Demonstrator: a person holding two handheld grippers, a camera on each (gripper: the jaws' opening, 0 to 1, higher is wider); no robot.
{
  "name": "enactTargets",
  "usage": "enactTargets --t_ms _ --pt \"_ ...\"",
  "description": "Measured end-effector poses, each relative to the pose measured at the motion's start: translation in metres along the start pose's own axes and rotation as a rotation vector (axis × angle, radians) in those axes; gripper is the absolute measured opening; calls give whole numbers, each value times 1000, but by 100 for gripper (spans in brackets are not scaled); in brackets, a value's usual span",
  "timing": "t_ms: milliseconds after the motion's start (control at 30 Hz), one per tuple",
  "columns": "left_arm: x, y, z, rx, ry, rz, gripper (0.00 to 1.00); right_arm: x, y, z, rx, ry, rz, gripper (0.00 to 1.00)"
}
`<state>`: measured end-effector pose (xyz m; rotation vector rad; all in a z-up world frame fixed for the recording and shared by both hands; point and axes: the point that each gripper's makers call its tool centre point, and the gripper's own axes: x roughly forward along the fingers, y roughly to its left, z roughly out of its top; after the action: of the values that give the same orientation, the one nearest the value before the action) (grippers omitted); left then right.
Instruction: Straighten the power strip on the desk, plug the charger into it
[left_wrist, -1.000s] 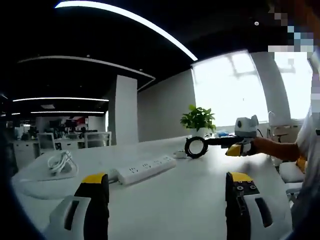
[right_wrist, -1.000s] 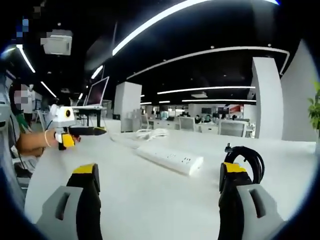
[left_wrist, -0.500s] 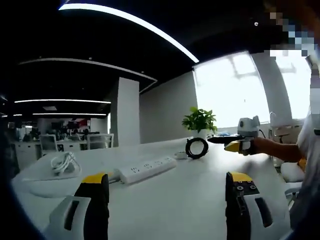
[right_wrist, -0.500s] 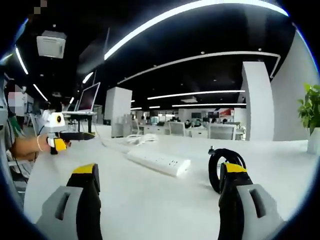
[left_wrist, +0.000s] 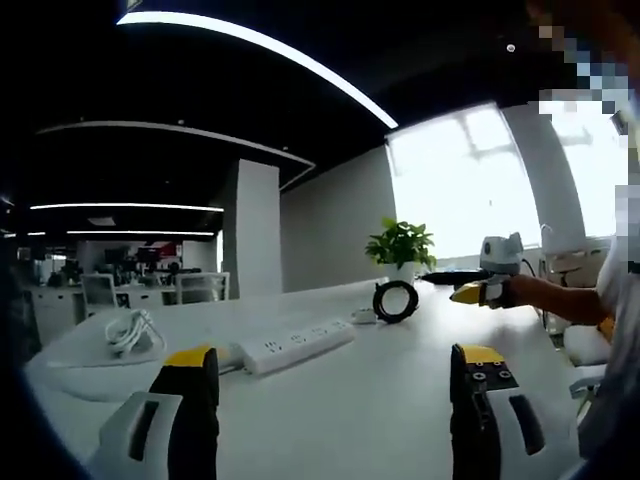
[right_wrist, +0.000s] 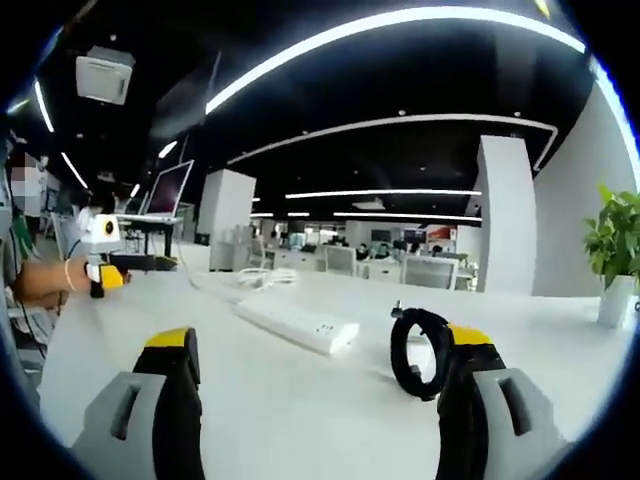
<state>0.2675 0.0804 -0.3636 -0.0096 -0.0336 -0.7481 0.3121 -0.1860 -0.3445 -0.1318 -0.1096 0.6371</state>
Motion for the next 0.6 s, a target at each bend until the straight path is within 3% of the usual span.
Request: enactTargets --t_ms 167,600 --pt "0 -1 0 5 3 0 98 -1 -14 -1 -11 5 -20 100" --pt "-2 0 0 -18 -9 4 96 5 -52 -24 0 45 -66 100"
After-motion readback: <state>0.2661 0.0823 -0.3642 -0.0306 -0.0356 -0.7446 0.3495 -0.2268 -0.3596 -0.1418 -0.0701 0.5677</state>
